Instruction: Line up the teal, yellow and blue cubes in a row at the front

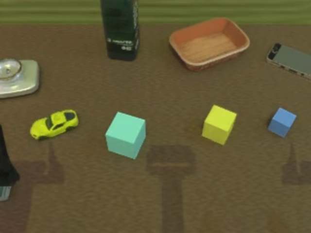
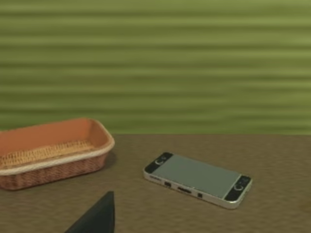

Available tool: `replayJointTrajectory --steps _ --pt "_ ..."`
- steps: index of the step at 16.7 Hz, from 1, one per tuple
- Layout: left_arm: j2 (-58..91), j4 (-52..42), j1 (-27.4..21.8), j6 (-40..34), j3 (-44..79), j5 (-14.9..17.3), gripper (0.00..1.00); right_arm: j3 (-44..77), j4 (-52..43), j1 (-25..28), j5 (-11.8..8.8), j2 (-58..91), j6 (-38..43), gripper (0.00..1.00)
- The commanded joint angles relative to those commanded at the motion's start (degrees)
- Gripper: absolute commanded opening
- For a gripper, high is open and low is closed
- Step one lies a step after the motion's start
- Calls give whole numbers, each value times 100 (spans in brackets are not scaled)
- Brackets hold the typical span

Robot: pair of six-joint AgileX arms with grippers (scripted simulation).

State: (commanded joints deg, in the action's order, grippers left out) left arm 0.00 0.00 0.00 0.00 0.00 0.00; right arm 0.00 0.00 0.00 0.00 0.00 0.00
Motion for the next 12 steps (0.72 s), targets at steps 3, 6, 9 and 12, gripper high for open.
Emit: replayJointTrajectory --steps 3,6,9,12 --pt "0 0 0 0 0 0 100 56 -36 4 1 57 -27 100" --pt "0 0 0 0 0 0 100 583 -374 48 4 592 -272 100" --pt "0 0 0 0 0 0 100 1570 -1003 138 -1 1671 -721 100" --pt "0 0 0 0 0 0 100 2832 -1840 254 -8 3282 -1302 100"
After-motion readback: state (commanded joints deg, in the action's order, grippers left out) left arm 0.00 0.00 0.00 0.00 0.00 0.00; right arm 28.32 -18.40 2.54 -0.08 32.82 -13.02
